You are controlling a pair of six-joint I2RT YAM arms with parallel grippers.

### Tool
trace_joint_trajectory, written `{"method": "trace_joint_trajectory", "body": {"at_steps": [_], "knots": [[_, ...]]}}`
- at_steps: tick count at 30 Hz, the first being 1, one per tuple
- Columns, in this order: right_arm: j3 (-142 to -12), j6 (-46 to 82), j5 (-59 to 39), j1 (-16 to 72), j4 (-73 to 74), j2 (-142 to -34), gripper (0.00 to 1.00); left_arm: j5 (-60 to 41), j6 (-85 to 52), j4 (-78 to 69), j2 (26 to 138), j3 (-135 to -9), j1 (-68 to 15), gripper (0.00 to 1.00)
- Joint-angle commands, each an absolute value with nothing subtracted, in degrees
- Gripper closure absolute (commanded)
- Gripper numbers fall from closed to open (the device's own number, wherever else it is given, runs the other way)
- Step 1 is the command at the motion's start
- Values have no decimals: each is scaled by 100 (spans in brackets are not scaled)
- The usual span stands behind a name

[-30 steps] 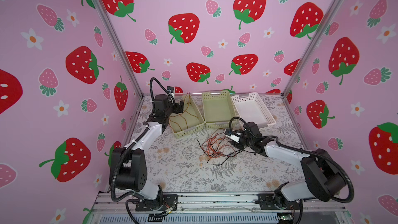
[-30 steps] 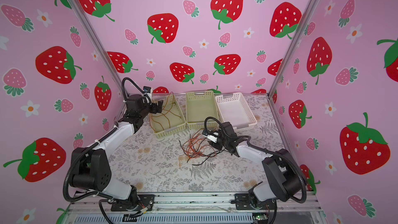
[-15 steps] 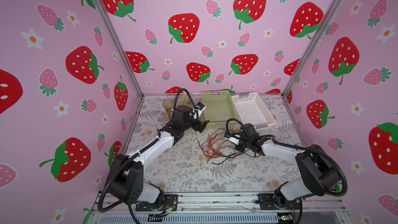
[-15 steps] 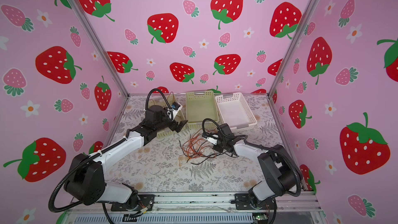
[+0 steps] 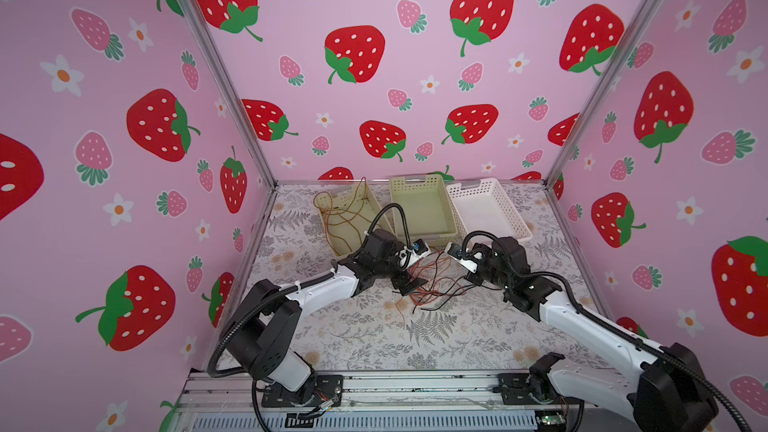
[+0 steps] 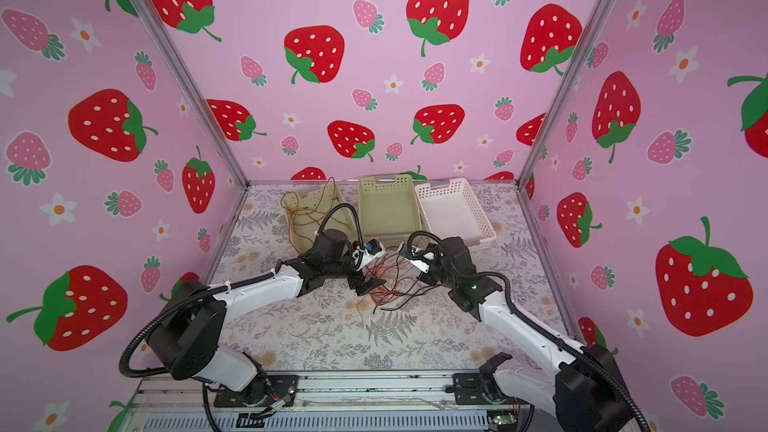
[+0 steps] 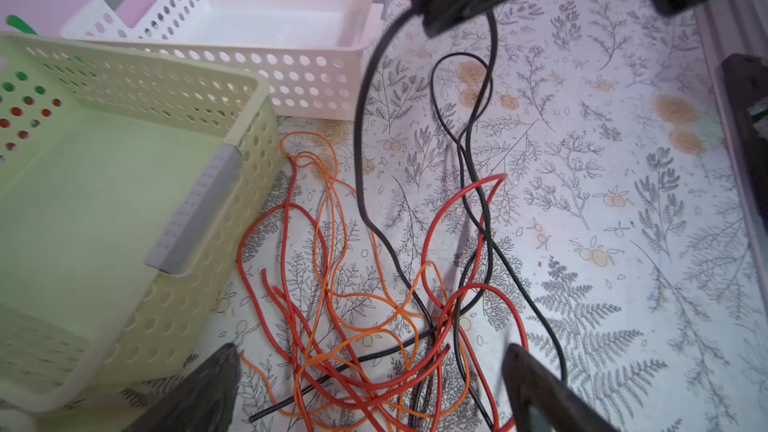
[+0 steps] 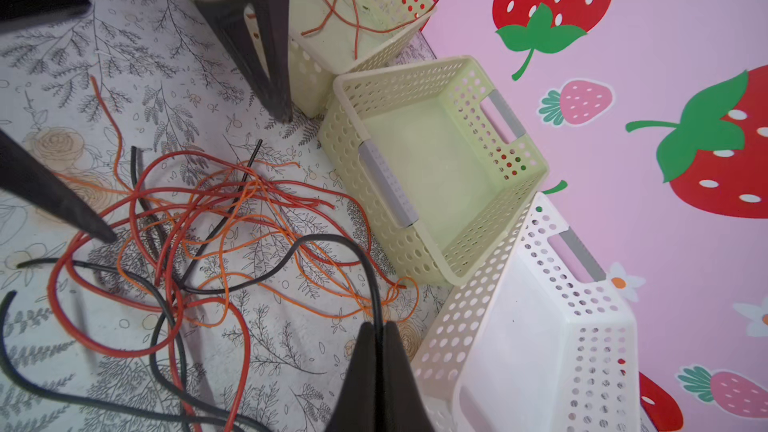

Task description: Untangle the cables

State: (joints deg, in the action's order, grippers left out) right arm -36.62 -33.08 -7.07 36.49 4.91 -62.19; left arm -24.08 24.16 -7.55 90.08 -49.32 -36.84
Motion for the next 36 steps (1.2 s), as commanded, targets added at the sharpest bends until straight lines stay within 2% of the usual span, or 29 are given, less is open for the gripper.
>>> {"method": "trace_joint_trajectory", "body": {"at_steps": [1,6,10,18,22,27,28,31,33,35,36], "knots": [[-3937,-3402,-890,3646,648,-5877,100,-2504,2374,-1427,9074,-4978,-3769,3],[-4164,-3534,-1134,3647,729,-5588,100,-2502,1772,-2209,8907,-4925,-3823,13],[-4180,-3768,-1508,3647,673,-5550,100,-2373,1487,-2747,8640,-4887,-3841,15],[-4070,-3753,-1940,3656,1198,-5625,100,-2923,1635,-2296,8939,-5678,-4092,28],[-4062,-3777,-2184,3656,1268,-5642,100,-2909,1630,-2261,9165,-5953,-4161,43],[-3800,-3694,-2429,3656,1723,-5515,100,-3261,1459,-2251,9391,-6422,-4183,44],[-3730,-3664,-2471,3656,1894,-5479,100,-3322,1441,-2202,9419,-6473,-4191,49],[-3647,-3647,-2488,3655,2075,-5490,100,-3396,1488,-2103,9431,-6540,-4199,83],[-3649,-3658,-2385,3656,2032,-5549,100,-3299,1563,-2073,9372,-6556,-4199,99],[-3601,-3629,-2217,3656,2066,-5537,98,-3204,1589,-2012,9272,-6594,-4198,100],[-3545,-3570,-2097,3648,2136,-5513,92,-3132,1621,-1965,9211,-6608,-4201,100]]}}
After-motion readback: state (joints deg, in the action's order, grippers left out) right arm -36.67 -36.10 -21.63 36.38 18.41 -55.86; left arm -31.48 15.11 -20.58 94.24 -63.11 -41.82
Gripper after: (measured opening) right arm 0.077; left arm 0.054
